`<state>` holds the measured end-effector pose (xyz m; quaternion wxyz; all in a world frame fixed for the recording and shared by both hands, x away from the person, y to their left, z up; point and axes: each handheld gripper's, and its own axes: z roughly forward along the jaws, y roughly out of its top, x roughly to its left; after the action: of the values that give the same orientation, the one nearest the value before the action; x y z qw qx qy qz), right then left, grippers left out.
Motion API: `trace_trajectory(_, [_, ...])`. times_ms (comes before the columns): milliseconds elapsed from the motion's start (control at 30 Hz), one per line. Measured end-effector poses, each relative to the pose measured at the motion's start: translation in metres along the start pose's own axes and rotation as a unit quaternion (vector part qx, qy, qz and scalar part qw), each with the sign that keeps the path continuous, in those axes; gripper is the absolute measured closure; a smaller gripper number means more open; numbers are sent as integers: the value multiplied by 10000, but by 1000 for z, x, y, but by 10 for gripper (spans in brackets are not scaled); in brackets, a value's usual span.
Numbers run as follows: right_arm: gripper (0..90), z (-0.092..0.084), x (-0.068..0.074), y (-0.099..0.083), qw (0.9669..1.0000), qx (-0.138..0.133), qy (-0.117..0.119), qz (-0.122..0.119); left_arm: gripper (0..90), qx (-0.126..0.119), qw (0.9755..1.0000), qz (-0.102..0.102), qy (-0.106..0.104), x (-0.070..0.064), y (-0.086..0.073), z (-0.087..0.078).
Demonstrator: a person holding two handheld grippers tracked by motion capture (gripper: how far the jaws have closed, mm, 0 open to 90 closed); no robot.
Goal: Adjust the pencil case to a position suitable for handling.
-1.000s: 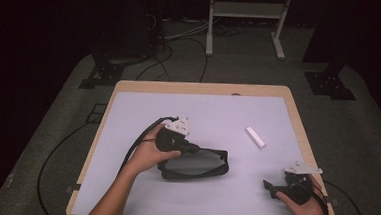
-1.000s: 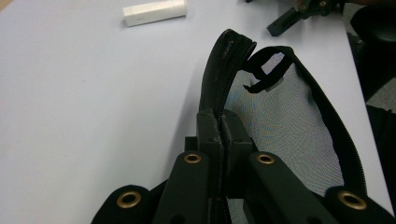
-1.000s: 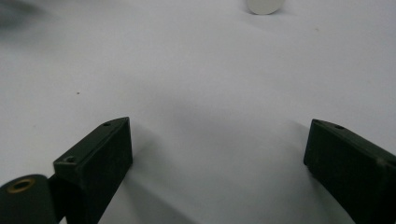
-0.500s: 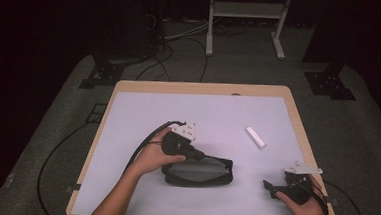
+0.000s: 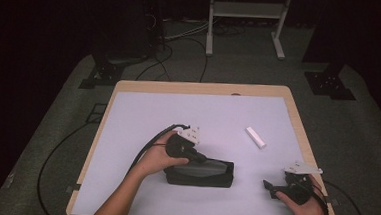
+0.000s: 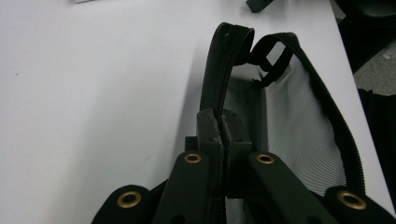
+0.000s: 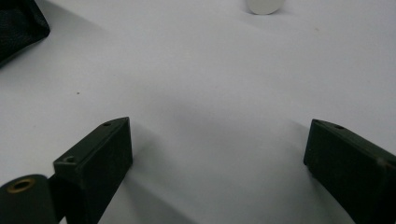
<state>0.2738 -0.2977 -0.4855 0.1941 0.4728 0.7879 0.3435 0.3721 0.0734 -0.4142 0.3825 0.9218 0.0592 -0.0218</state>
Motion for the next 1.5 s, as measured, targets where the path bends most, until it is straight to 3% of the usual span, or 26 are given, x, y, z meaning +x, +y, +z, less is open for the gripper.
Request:
trace_trajectory(167, [70, 0, 0, 0, 10000, 0, 1, 1, 867, 37, 9999, -4, 111, -1, 0, 1])
trace_trajectory(367, [70, 0, 0, 0, 10000, -1, 1, 2, 719, -1, 9996, -49, 278, -5, 2, -1])
trace_trajectory(500, [70, 0, 0, 0, 10000, -3, 3, 2, 610, -65, 9986, -187, 481, -7, 1, -7])
trace_trajectory(600, [70, 0, 0, 0, 10000, -2, 3, 1, 516, -124, 9964, -398, 736, -9, -1, -13])
trace_trajectory(767, [70, 0, 0, 0, 10000, -1, 2, 3, 401, -240, 9938, -596, 907, -11, -5, -21])
trace_trajectory(800, [70, 0, 0, 0, 10000, 0, 1, 1, 378, -269, 9919, -683, 1041, -12, -7, -26])
trace_trajectory(867, [70, 0, 0, 0, 10000, -2, 1, 1, 342, -273, 9910, -725, 1094, -12, -8, -28])
trace_trajectory(900, [70, 0, 0, 0, 10000, -2, 1, 1, 330, -328, 9886, -850, 1198, -14, -11, -34])
trace_trajectory(967, [70, 0, 0, 0, 10000, -1, 1, 2, 289, -326, 9879, -878, 1235, -14, -12, -36])
trace_trajectory(1000, [70, 0, 0, 0, 10000, -2, 2, 3, 279, -367, 9853, -983, 1345, -16, -15, -40])
trace_trajectory(1200, [70, 0, 0, 0, 10000, 0, 4, 5, 209, -508, 9782, -1206, 1612, -19, -25, -54])
trace_trajectory(1233, [70, 0, 0, 0, 10000, 0, 4, 5, 201, -508, 9782, -1206, 1612, -19, -25, -54])
trace_trajectory(1267, [70, 0, 0, 0, 10000, -5, 2, -2, 191, -483, 9750, -1317, 1723, -20, -30, -59])
trace_trajectory(1500, [70, 0, 0, 0, 10000, 0, 2, 7, 162, -620, 9655, -1594, 1962, -26, -47, -76])
